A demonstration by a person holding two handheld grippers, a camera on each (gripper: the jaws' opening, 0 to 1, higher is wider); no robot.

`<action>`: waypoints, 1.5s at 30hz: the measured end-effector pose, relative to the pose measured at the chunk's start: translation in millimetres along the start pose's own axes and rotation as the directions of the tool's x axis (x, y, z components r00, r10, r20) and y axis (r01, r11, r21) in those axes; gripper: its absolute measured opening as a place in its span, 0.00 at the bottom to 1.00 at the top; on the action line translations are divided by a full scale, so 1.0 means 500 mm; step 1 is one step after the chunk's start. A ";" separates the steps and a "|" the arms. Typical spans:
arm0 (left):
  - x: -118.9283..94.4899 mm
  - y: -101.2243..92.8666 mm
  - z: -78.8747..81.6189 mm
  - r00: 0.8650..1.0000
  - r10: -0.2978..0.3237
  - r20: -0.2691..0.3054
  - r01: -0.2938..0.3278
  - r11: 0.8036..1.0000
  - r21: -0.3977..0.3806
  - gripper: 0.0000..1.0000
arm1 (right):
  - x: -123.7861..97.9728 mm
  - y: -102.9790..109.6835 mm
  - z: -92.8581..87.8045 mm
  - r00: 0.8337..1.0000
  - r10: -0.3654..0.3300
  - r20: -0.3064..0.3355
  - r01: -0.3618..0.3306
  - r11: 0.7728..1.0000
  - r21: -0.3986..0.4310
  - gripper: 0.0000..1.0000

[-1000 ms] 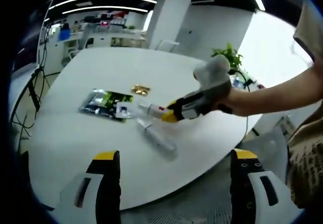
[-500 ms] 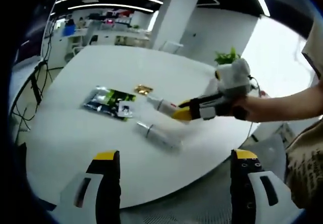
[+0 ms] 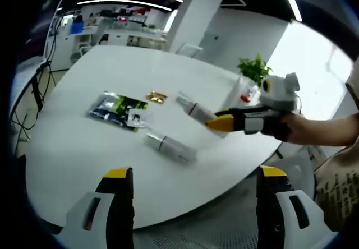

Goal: Arrange the skincare products in the storage area until every visible bottle or jar stands upright without overlapping.

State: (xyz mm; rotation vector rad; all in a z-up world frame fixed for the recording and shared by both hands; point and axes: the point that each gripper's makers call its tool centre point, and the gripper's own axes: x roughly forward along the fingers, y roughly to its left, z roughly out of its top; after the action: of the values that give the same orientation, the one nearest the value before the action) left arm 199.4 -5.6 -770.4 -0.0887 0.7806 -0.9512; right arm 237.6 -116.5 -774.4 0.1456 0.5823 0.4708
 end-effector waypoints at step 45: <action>0.056 -0.165 0.190 0.964 -0.150 0.220 0.209 0.939 -0.274 0.49 | -0.150 0.125 0.084 0.977 -0.005 0.213 0.030 0.993 -0.113 0.19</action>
State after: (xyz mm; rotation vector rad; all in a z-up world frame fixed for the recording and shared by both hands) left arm 211.7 -100.7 -684.3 -0.5167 0.7342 -0.9763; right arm 182.2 -96.4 -686.0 0.0787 0.3449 0.4641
